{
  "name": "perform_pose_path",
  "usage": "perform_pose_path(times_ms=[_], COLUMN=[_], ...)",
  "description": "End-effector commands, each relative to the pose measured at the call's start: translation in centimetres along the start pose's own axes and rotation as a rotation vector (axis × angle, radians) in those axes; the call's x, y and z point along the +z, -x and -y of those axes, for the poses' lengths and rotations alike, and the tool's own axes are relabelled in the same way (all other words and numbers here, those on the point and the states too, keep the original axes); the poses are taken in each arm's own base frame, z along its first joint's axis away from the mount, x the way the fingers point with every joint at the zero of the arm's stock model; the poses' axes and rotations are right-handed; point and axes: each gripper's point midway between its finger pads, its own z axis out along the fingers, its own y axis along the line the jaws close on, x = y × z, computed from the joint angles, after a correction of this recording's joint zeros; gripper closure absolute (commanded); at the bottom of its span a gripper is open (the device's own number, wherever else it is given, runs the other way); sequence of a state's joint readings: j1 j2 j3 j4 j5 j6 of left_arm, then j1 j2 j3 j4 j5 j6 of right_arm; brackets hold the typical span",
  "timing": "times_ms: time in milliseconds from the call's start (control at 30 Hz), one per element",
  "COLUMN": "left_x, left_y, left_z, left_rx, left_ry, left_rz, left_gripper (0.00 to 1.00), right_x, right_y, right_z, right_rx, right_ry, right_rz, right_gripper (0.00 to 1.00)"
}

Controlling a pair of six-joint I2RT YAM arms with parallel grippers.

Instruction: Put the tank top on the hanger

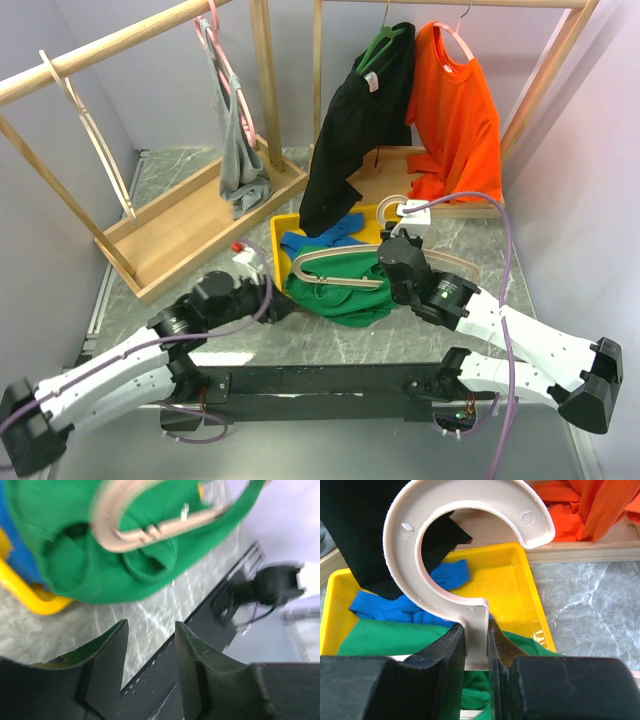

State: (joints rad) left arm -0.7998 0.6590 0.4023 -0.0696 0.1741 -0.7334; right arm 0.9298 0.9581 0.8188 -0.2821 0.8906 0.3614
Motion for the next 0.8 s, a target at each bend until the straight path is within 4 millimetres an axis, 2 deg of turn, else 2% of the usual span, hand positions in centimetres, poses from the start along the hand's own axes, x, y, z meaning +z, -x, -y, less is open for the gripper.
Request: perform_pose_path(times_ms=[0, 300, 500, 600, 767], left_x=[1.6, 5.5, 7.4, 7.9, 8.6], left_y=[1.4, 1.9, 0.5, -0.2, -1.0], left_z=[3.1, 4.3, 3.4, 2.7, 2.5], left_rx=[0.123, 0.333, 0.387, 0.398, 0.415], left_ry=[-0.027, 0.138, 0.198, 0.248, 0.252], left_rz=[0.027, -0.021, -0.101, -0.133, -0.154], left_gripper=[0.5, 0.47, 0.47, 0.47, 0.47], right_x=[-0.4, -0.4, -0.5, -0.5, -0.4], right_y=[2.6, 2.5, 2.4, 2.3, 2.1], right_z=[0.1, -0.1, -0.2, -0.2, -0.3], right_rx=[0.078, 0.078, 0.074, 0.073, 0.07], right_ry=[-0.029, -0.018, -0.009, -0.01, 0.0], right_rz=[0.052, 0.039, 0.037, 0.035, 0.031], right_gripper=[1.0, 1.0, 1.0, 1.0, 1.0])
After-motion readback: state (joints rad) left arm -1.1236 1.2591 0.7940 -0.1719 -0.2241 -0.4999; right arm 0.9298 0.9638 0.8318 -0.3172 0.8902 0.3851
